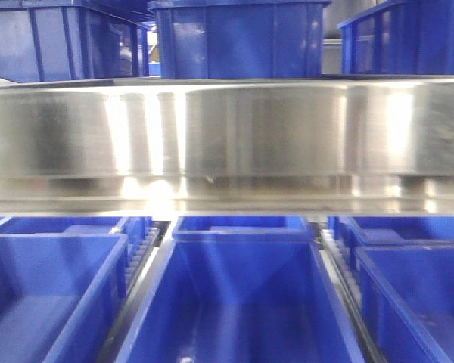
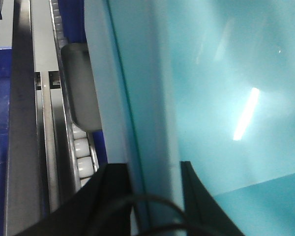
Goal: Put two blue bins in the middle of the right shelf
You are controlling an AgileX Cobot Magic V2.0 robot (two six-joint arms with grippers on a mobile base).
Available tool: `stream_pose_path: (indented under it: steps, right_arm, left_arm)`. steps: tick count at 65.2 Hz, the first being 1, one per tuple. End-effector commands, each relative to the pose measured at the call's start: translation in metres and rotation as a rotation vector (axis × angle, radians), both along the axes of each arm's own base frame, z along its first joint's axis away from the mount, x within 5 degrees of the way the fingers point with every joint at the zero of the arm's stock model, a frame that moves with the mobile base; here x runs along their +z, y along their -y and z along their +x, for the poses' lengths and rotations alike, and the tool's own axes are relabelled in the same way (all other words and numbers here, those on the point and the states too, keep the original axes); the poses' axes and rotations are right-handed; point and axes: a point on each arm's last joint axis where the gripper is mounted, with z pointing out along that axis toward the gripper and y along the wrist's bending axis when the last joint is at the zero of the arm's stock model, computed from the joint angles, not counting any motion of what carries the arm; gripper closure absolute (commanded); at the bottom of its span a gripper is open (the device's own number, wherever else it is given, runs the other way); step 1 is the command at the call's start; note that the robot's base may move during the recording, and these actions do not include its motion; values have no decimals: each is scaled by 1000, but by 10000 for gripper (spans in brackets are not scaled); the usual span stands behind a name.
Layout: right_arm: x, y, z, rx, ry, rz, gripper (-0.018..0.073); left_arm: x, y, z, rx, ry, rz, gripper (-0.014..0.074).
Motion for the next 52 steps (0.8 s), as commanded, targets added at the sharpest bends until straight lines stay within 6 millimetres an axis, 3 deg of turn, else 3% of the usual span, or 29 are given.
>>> stream_pose_path:
  steps: [1, 52]
  right_arm:
    - [13, -1, 2, -6, 108, 61, 713]
    - [18, -2, 4, -11, 164, 85, 713]
  left_arm:
    - [22, 7, -12, -57, 86, -129, 706]
    - [22, 7, -12, -57, 86, -129, 706]
